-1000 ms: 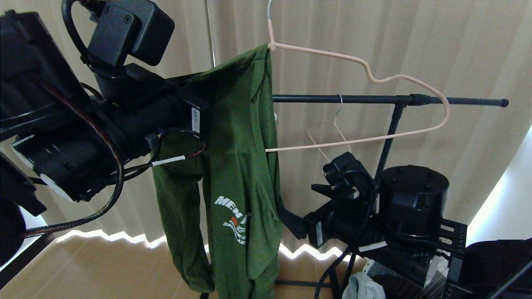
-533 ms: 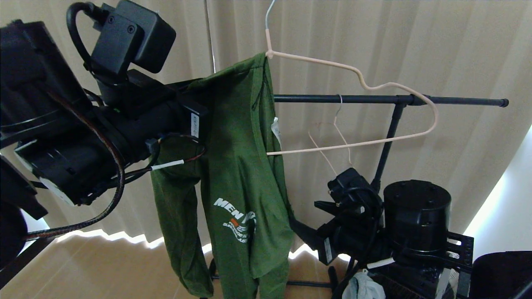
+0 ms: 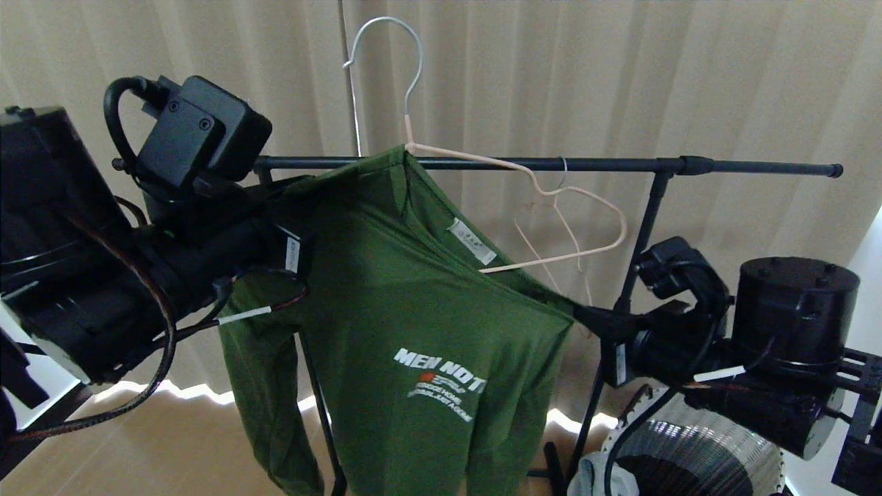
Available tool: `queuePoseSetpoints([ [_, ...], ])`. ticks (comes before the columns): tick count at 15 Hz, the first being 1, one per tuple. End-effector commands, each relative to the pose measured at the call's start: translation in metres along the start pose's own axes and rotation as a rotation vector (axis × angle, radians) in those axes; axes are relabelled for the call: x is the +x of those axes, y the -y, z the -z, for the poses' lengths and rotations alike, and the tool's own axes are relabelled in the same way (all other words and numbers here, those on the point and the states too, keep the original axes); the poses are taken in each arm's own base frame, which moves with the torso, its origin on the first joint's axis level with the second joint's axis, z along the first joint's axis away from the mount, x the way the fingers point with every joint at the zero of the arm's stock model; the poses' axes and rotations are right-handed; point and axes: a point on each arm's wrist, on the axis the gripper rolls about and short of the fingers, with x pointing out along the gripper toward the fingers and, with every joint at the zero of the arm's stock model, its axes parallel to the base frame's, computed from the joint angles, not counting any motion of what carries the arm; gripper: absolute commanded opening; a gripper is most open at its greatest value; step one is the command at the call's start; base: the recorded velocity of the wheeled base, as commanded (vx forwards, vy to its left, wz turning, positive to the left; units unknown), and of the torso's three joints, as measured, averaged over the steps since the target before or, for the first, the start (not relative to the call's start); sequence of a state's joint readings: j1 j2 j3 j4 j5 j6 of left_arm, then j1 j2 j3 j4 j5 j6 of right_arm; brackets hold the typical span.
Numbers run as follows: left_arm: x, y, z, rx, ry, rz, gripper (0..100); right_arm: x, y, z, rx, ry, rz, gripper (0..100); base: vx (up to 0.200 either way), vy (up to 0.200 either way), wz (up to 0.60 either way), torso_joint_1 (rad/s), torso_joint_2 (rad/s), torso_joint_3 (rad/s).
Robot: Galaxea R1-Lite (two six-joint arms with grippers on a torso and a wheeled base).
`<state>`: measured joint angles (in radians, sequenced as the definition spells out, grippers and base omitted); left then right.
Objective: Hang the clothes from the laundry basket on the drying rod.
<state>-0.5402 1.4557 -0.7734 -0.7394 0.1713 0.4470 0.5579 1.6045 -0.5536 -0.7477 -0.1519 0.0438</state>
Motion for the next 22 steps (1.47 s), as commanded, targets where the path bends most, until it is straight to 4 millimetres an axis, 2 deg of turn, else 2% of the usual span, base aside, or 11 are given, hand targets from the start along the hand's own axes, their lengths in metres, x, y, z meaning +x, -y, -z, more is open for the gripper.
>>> queuePoseSetpoints([
  [1, -0.017, 0.001, 0.012, 0.033, -0.034, 0.009, 0, -0.006, 0.023, -0.025, 0.019, 0.094, 0.081, 0, 0.000, 0.000, 0.00, 0.000, 0.00, 0.000],
  [5, -0.026, 0.004, 0.037, 0.078, -0.123, 0.023, 0, -0.003, 0.032, -0.051, 0.035, 0.171, 0.115, 0, 0.000, 0.000, 0.00, 0.000, 0.00, 0.000],
  [9, -0.027, 0.000, 0.053, 0.146, -0.187, 0.010, 0, -0.008, 0.031, -0.059, 0.036, 0.206, 0.104, 0, 0.000, 0.000, 0.00, 0.000, 0.00, 0.000],
  [14, -0.023, 0.000, 0.055, 0.139, -0.225, -0.049, 0, -0.020, -0.015, -0.059, 0.003, 0.214, -0.075, 0, 0.000, 0.000, 0.00, 0.000, 0.00, 0.000],
  [18, -0.020, 0.001, 0.056, 0.119, -0.234, -0.054, 0, -0.029, -0.028, -0.056, -0.015, 0.179, -0.129, 0, 0.000, 0.000, 0.00, 0.000, 0.00, 0.000],
  [19, -0.019, 0.002, 0.058, 0.115, -0.237, -0.052, 0, -0.030, -0.027, -0.056, -0.015, 0.179, -0.129, 100, 0.000, 0.000, 0.00, 0.000, 0.00, 0.000],
  [22, -0.016, 0.002, 0.059, 0.100, -0.242, -0.051, 0, -0.030, -0.027, -0.044, -0.022, 0.144, -0.130, 100, 0.000, 0.000, 0.00, 0.000, 0.00, 0.000],
])
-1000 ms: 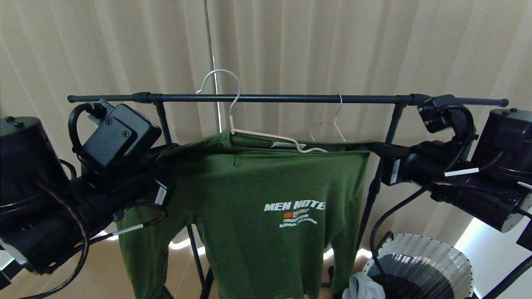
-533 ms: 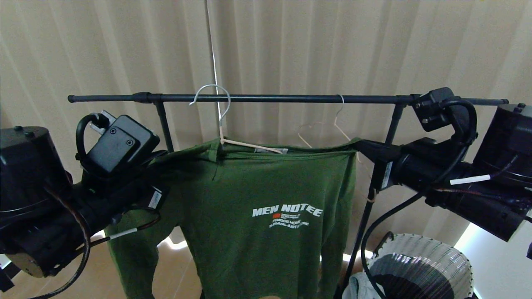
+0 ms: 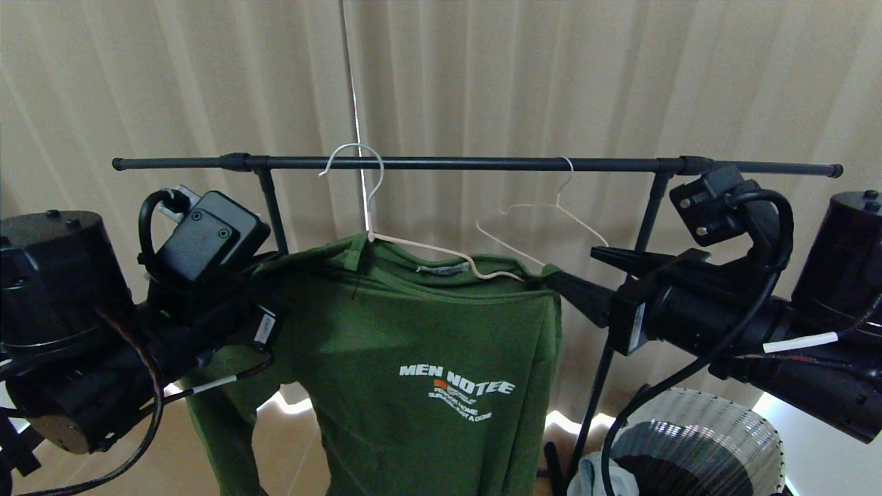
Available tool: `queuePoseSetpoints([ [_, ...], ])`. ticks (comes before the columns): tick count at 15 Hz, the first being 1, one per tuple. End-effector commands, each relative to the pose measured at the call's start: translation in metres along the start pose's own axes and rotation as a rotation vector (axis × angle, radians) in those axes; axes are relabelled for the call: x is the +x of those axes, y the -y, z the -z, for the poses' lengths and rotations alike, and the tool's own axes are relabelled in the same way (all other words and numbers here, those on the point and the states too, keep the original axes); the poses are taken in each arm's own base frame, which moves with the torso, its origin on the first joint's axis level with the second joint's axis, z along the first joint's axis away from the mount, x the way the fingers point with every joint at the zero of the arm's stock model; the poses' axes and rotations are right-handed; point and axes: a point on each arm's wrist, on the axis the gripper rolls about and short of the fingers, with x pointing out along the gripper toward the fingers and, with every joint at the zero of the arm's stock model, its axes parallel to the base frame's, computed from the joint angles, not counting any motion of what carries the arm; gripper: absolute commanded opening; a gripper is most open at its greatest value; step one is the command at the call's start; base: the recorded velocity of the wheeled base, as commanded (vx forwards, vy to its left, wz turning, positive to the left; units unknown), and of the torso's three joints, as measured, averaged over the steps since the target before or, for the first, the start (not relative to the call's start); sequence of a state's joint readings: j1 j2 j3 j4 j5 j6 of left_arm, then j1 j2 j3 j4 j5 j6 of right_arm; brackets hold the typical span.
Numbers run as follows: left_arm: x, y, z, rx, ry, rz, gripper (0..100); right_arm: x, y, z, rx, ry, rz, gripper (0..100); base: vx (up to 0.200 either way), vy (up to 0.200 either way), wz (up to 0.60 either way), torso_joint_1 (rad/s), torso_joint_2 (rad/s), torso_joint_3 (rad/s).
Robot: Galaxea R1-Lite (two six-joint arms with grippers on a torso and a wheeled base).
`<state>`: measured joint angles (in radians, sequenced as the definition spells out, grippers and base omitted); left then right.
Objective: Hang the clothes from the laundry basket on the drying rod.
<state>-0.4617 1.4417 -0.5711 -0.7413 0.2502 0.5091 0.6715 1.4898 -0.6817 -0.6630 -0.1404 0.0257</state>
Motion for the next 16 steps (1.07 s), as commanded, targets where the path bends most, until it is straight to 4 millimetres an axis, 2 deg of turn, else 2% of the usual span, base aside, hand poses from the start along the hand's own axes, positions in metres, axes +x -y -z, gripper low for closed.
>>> queuePoseSetpoints([
  [1, 0.002, 0.001, 0.001, 0.002, -0.007, 0.004, 0, -0.001, 0.000, 0.004, -0.002, -0.011, -0.002, 100, 0.000, 0.000, 0.00, 0.000, 0.00, 0.000],
  [3, 0.010, 0.000, -0.001, -0.015, -0.020, -0.068, 0, -0.007, 0.001, 0.014, -0.034, -0.040, -0.002, 100, 0.000, 0.000, 0.00, 0.000, 0.00, 0.000],
  [6, 0.016, 0.002, -0.002, -0.061, -0.002, -0.108, 0, -0.018, 0.001, 0.015, -0.075, -0.040, -0.063, 100, 0.000, 0.000, 0.00, 0.000, 0.00, 0.000],
  [9, 0.016, 0.005, -0.005, -0.081, 0.047, -0.108, 0, -0.018, 0.000, 0.014, -0.125, -0.031, -0.104, 100, 0.000, 0.000, 0.00, 0.000, 0.00, 0.000],
  [11, 0.014, 0.012, -0.009, -0.114, 0.074, -0.072, 0, -0.009, -0.001, 0.010, -0.138, -0.019, -0.102, 100, 0.000, 0.000, 0.00, 0.000, 0.00, 0.000],
  [16, 0.008, 0.026, -0.017, -0.125, 0.129, 0.031, 0, 0.030, -0.006, -0.011, -0.269, 0.047, -0.086, 100, 0.000, 0.000, 0.00, 0.000, 0.00, 0.000],
])
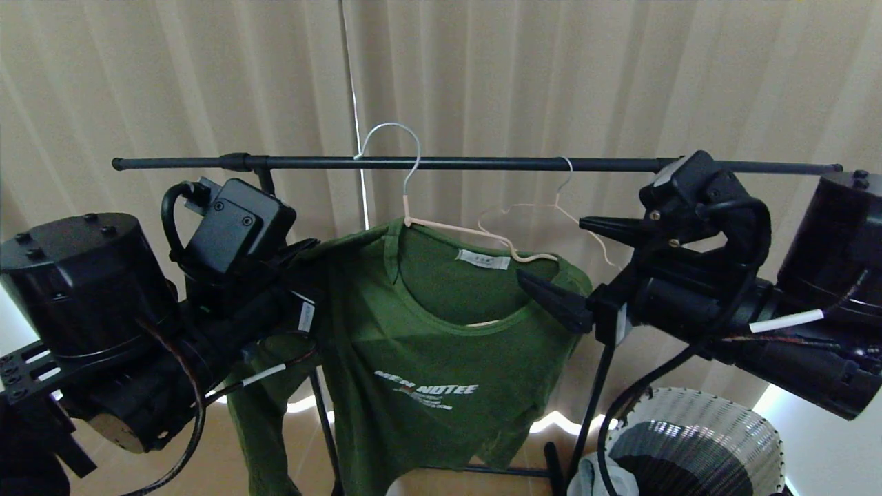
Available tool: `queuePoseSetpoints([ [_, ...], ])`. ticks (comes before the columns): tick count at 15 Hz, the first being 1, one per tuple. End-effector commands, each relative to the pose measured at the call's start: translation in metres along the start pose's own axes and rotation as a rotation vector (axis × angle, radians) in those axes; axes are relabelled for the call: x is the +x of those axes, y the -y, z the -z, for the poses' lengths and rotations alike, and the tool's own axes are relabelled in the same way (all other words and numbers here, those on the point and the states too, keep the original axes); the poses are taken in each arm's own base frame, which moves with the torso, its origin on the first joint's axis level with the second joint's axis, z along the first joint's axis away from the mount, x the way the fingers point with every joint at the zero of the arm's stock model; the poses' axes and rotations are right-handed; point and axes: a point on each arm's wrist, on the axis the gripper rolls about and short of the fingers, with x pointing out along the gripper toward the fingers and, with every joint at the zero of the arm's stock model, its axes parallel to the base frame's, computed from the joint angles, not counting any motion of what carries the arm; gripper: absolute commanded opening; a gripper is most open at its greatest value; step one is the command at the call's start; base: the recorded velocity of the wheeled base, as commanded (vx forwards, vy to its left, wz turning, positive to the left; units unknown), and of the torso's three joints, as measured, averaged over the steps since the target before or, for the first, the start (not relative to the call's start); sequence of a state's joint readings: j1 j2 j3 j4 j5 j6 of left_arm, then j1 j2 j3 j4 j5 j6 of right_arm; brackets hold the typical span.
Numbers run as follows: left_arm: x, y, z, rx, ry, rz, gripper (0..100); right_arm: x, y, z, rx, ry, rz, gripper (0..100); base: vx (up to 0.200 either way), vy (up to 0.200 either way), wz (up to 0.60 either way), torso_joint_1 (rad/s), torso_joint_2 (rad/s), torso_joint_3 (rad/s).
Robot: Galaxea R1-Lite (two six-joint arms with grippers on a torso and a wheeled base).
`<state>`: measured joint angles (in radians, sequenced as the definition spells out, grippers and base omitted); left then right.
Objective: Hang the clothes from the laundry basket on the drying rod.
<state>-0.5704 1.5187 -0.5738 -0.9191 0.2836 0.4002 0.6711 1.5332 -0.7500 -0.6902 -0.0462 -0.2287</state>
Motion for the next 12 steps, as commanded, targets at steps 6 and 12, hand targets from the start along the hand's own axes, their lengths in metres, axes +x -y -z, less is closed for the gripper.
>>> queuePoseSetpoints([
  [6, -0.005, 0.008, -0.005, -0.002, 0.039, 0.040, 0, 0.042, 0.001, -0.002, -0.078, -0.014, 0.032, 100, 0.000, 0.000, 0.00, 0.000, 0.00, 0.000],
  [12, -0.004, 0.011, -0.005, 0.017, 0.041, 0.051, 0, 0.047, 0.000, 0.000, -0.130, -0.020, 0.028, 100, 0.000, 0.000, 0.00, 0.000, 0.00, 0.000],
])
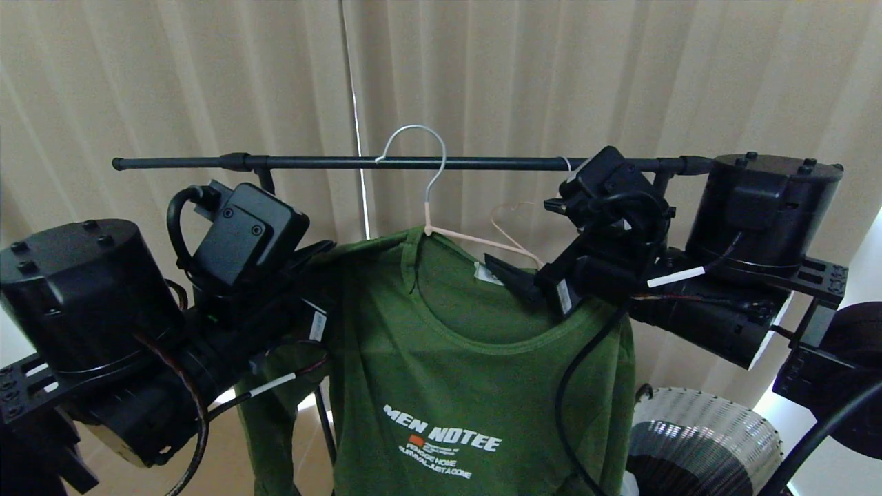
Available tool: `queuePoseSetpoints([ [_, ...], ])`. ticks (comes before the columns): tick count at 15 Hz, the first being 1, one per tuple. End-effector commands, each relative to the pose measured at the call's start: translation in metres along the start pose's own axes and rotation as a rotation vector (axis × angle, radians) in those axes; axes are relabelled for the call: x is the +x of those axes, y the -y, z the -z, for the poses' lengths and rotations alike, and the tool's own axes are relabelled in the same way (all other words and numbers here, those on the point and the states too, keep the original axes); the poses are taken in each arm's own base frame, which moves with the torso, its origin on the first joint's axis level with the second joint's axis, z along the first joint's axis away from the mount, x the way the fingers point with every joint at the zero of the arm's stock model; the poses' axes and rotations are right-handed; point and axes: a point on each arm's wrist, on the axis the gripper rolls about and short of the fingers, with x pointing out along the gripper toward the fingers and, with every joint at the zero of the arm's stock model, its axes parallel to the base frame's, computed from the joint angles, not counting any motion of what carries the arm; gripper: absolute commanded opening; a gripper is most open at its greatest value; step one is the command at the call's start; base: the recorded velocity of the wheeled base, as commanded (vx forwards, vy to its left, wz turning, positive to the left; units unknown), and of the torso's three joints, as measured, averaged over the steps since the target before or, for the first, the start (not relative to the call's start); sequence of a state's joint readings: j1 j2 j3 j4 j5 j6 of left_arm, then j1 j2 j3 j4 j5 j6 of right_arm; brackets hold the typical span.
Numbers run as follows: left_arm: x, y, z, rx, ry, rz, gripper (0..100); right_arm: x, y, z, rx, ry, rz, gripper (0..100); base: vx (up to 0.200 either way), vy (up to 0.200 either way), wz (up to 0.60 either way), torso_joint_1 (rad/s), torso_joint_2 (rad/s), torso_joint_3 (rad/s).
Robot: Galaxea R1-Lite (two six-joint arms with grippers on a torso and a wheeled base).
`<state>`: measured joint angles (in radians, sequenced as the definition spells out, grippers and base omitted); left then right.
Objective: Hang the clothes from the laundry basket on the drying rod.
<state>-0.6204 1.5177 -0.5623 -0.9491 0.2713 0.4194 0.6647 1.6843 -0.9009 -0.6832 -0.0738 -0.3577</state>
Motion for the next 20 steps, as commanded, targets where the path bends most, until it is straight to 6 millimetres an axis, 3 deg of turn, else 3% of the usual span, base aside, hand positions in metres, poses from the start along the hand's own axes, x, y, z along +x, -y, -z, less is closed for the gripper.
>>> queuePoseSetpoints([
  [1, 0.0004, 0.0006, 0.0006, 0.005, -0.002, 0.002, 0, 0.0014, -0.0015, 0.0014, -0.002, -0.004, -0.005, 100, 0.000, 0.000, 0.00, 0.000, 0.00, 0.000],
  [2, 0.0001, 0.0018, -0.0004, 0.006, 0.001, 0.007, 0, 0.0014, -0.0015, 0.0014, -0.002, -0.004, -0.005, 0, 0.000, 0.000, 0.00, 0.000, 0.00, 0.000],
  [17, -0.0069, 0.0019, 0.0019, 0.005, -0.002, 0.013, 0, -0.0037, -0.0019, 0.0008, 0.000, 0.003, -0.005, 0, 0.000, 0.000, 0.00, 0.000, 0.00, 0.000],
  [18, -0.0072, 0.0021, 0.0026, 0.007, -0.005, 0.015, 100, -0.0037, -0.0019, 0.0008, 0.000, 0.003, -0.005, 0, 0.000, 0.000, 0.00, 0.000, 0.00, 0.000],
  [20, -0.0077, 0.0020, 0.0027, 0.005, -0.005, 0.015, 100, -0.0061, -0.0009, -0.0012, 0.000, 0.010, -0.003, 0, 0.000, 0.000, 0.00, 0.000, 0.00, 0.000],
])
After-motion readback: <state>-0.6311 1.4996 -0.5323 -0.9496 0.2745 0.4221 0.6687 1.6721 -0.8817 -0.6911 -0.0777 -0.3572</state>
